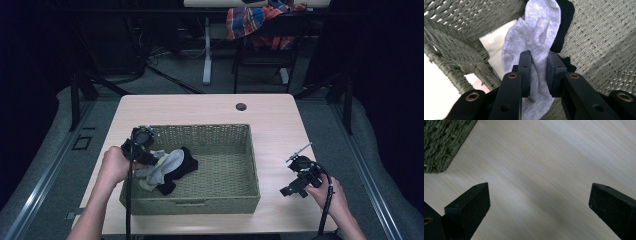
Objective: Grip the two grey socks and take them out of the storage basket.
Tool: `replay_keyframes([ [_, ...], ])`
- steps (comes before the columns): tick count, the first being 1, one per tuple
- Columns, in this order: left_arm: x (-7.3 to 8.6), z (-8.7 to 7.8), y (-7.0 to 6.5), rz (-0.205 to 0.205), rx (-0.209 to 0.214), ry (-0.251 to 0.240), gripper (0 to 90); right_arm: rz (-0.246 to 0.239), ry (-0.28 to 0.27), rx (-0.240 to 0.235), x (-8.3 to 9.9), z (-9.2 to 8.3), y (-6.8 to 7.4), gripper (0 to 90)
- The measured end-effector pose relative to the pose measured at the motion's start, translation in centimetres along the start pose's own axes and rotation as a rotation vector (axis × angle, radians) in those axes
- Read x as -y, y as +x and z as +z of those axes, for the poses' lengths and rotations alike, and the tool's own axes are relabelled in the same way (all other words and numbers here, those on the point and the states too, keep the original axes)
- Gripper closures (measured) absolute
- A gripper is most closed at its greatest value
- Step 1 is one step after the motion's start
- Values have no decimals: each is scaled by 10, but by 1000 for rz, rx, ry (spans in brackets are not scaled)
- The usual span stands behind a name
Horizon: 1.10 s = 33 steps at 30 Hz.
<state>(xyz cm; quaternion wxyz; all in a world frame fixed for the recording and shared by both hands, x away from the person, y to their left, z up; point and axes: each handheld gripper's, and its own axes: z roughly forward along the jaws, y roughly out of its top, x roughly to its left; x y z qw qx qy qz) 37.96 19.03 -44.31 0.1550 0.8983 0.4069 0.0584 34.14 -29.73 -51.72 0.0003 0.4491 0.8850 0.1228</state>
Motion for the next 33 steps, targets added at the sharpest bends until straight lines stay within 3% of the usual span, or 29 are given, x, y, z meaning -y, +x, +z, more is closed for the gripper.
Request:
replay_keyframes([
  [7,-3,-5,3,2,-3,-10,766,20,-9,-4,0,1,1,34],
  [10,-6,-8,3,6,-6,-23,766,-2,5,2,-1,1,0,33],
  [13,-9,-9,2,13,5,-31,767,32,-27,3,1,1,2,34],
  [22,-11,-16,-2,29,8,-53,766,-9,5,13,0,-1,1,37],
  [24,-12,-16,-1,28,13,-55,766,5,-31,6,0,0,1,37],
  [27,-11,-19,-1,28,13,-58,767,3,-3,-2,-1,1,0,37],
  [28,-10,-21,-1,31,10,-60,767,23,-38,-7,1,3,1,37],
  [29,-10,-24,-1,29,8,-69,766,-5,-13,-3,-1,1,-1,38],
  [33,-8,-35,-1,27,-1,-95,766,1,-28,1,-1,1,1,41],
])
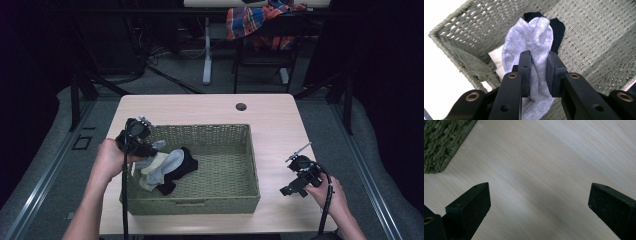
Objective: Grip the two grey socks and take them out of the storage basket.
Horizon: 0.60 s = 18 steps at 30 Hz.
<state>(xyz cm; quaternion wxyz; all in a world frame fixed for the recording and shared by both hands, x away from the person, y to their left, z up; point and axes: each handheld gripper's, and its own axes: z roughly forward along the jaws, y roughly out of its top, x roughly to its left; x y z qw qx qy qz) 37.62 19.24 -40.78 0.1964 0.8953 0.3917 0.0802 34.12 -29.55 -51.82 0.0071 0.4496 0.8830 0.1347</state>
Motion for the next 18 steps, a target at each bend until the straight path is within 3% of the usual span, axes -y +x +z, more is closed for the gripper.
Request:
replay_keyframes([
  [5,3,-8,5,-11,-14,-15,766,-13,1,16,-1,-1,0,42],
  [7,4,-11,7,-19,-19,-23,766,1,-25,16,0,-2,0,42],
  [10,7,-14,9,-31,-25,-29,767,-8,2,22,-1,-2,-2,42],
  [15,10,-21,11,-35,-35,-32,767,4,-32,12,-1,-3,-1,42],
  [18,13,-26,13,-48,-44,-44,767,0,-14,20,-1,-2,0,43],
])
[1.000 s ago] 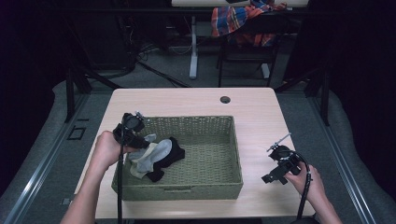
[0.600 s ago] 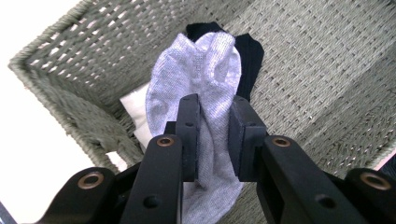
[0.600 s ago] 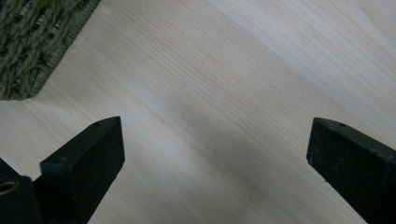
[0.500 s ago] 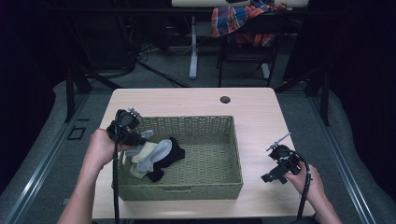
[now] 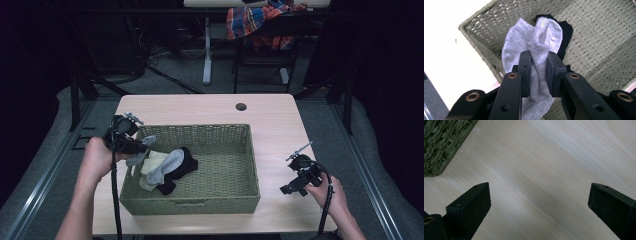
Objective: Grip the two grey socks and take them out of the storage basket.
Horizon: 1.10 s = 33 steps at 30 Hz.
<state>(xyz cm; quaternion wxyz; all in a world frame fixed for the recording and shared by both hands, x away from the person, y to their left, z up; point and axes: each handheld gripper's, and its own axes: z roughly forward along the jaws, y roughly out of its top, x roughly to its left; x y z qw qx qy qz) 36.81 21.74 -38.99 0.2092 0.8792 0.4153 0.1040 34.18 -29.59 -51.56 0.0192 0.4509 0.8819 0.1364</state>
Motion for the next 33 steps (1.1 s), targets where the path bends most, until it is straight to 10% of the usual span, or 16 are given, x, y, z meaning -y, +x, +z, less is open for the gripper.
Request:
replay_keyframes([
  [33,53,-5,70,-265,-135,-56,765,-2,12,12,1,-1,1,52],
])
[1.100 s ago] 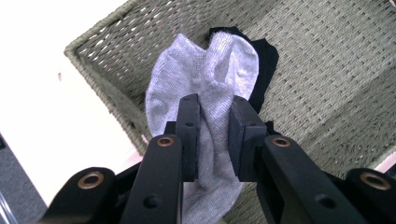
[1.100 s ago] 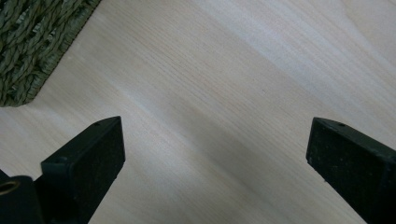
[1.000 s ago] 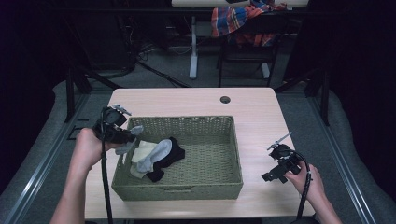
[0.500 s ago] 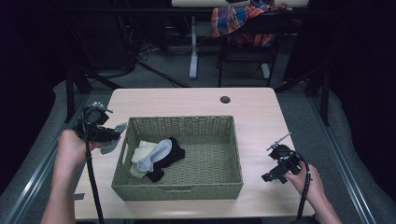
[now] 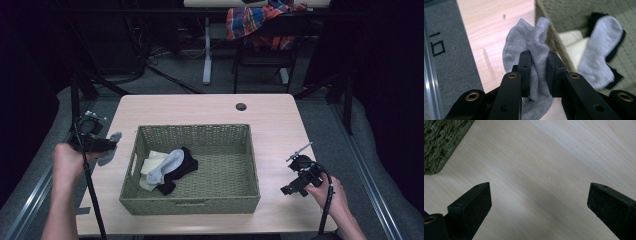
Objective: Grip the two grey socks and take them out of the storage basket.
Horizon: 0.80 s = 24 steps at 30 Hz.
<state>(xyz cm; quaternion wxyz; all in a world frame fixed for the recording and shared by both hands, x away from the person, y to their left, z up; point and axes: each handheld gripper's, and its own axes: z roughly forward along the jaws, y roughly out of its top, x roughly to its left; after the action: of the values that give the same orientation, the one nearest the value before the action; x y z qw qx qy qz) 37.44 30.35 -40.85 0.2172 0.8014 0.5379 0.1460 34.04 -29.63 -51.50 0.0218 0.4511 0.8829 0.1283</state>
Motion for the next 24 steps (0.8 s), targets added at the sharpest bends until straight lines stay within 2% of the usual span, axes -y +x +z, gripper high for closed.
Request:
replay_keyframes([
  [1,1,3,3,-10,-3,5,765,6,-5,-9,0,0,0,52],
  [3,4,11,8,-26,-7,9,765,7,-8,3,0,0,-1,52],
  [4,6,15,11,-34,-12,22,765,22,-28,-3,1,2,0,52],
  [5,8,18,14,-40,-23,25,765,2,-3,-1,-1,0,0,52],
  [10,18,30,24,-83,-44,36,766,5,-2,-2,0,0,0,52],
  [14,21,38,25,-81,-43,50,766,-1,6,-2,0,-1,0,52],
  [15,22,41,24,-77,-39,56,766,19,-6,1,1,1,0,52],
  [20,26,54,27,-89,-25,70,767,-5,10,-2,0,0,-1,52],
  [24,30,63,30,-98,-12,82,769,17,-10,-4,1,1,0,52],
])
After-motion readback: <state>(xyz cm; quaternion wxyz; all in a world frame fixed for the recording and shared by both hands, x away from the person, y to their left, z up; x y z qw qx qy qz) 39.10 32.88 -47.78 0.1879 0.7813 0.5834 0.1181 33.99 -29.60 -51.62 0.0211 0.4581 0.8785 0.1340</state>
